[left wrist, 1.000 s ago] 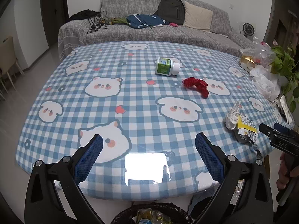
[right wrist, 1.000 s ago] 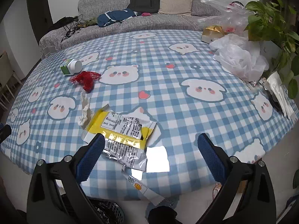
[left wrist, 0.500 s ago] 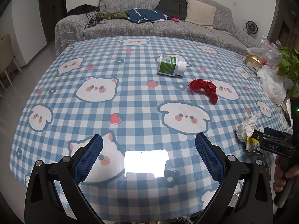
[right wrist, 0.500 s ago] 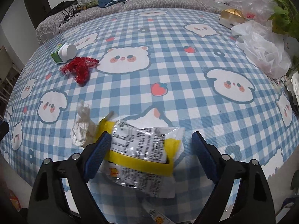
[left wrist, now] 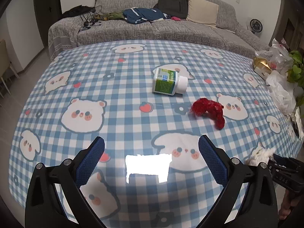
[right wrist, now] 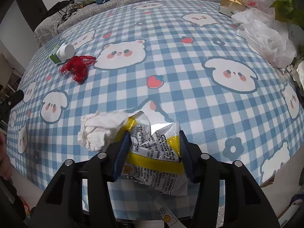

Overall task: Collect trash
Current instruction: 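Grasp the yellow snack wrapper with the right tool while the left tool grasps the white pill bottle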

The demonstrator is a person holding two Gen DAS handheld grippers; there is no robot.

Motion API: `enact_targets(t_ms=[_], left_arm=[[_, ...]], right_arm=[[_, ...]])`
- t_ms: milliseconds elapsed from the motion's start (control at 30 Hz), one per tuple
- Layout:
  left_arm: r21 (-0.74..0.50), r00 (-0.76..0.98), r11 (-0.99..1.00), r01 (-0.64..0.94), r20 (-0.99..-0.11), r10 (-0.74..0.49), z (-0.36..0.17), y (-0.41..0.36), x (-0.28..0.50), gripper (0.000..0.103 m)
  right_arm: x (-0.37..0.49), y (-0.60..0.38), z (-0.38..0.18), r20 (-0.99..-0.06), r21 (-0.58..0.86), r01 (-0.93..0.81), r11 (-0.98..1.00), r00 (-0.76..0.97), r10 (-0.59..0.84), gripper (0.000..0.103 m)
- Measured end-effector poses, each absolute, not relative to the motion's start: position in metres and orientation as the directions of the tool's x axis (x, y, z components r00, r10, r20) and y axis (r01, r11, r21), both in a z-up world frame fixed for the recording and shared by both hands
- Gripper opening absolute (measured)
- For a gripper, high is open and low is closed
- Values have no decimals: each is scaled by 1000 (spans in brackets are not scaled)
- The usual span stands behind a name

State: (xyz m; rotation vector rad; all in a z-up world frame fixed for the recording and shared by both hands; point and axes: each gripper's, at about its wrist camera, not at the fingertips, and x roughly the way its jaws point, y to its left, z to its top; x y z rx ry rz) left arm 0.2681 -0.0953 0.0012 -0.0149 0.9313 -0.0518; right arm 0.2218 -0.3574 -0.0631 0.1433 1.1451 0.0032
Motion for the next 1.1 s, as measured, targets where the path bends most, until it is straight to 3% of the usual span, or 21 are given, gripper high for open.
enact_targets(t_ms=[267, 733, 933, 1067, 1100], left_arm=[[-21, 601, 998, 54, -798, -49, 8, -108, 321, 97], [-8, 555, 998, 65, -831, -42, -24, -133, 402, 95], [-6, 526, 998, 62, -850, -38, -37, -136, 414, 83], [-26, 496, 997, 69, -866, -58, -44, -134, 418, 66], [-26, 493, 997, 70, -868, -57, -45, -135, 418, 66]], right_arm=[[224, -358, -54, -911, 154, 76, 985, 396, 112, 35], [236, -391, -46, -908, 158, 118, 980, 408, 97, 34], [236, -389, -48, -908, 154, 109, 982, 407, 97, 34], [234, -388, -46, -905, 157, 101, 982, 414, 102, 33], [234, -387, -46, -904, 157, 99, 983, 415, 103, 33]])
